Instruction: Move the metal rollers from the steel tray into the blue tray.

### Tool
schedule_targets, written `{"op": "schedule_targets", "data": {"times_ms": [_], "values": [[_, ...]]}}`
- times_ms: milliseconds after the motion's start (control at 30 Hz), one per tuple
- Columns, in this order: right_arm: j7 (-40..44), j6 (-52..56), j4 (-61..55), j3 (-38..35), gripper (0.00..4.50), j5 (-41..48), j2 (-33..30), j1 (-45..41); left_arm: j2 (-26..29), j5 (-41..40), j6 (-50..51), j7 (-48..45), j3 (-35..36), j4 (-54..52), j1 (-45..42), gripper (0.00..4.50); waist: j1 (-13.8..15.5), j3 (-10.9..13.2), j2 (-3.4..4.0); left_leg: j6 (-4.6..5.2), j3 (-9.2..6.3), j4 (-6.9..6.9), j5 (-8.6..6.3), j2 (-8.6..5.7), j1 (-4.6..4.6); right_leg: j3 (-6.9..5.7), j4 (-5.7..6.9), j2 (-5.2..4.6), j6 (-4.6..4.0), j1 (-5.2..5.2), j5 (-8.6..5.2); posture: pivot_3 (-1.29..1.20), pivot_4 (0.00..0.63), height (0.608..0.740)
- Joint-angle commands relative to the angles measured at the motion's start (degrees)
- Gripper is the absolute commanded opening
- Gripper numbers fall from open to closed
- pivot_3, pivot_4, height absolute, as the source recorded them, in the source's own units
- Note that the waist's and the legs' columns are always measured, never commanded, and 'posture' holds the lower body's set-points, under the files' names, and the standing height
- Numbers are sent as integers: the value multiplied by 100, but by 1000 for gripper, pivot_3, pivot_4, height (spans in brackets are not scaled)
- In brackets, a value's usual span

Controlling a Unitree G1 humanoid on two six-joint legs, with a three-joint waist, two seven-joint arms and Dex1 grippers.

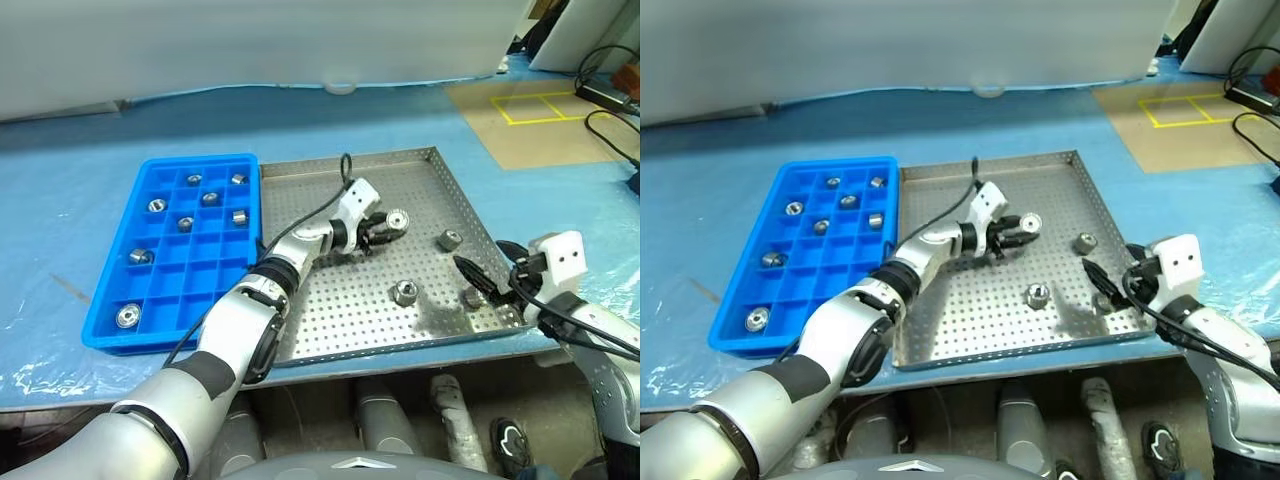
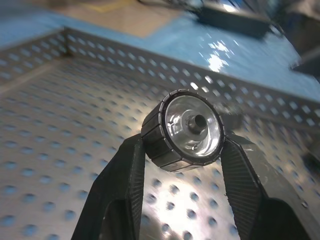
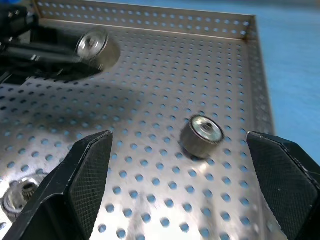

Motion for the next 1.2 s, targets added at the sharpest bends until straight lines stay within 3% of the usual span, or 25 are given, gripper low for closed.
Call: {"op": "schedule_targets", "data": {"times_ms": [33,267,500,767,1200], "values": [[376,-307,634,487,4500,-124,-150,-761,216,-219,92,865,368,-1309,541,1840,45,-1,1,0,0,2,0,2,1,-1,6,1,-6,-2,5,-302,150,740],[1113,-920,2281,1379,4500,-467,-8,-2237,587,-25,892,2026,359,-4146,1865,1840,455,2,-3,7,-3,1,5,8,-7,-12,23,1,-19,-7,12,-63,150,740],[1888,-1846,4249,2159,4500,-912,627,-3747,851,421,2211,3189,348,-6699,3235,1840,980,3,-4,15,-2,0,13,19,-8,-25,36,0,-23,-7,11,161,150,740],[2340,-2445,5333,2311,4500,-1167,910,-4304,1051,440,3307,3492,275,-8300,4293,1840,1404,5,-8,-4,-7,11,4,17,-17,-29,38,-5,-25,-2,11,236,150,740],[2521,-2723,5707,2336,4500,-1378,1050,-4273,1060,536,4136,3920,250,-9462,5592,1840,1415,5,-8,-21,-13,-4,13,21,-13,-32,40,2,-24,-8,12,274,150,740]]}}
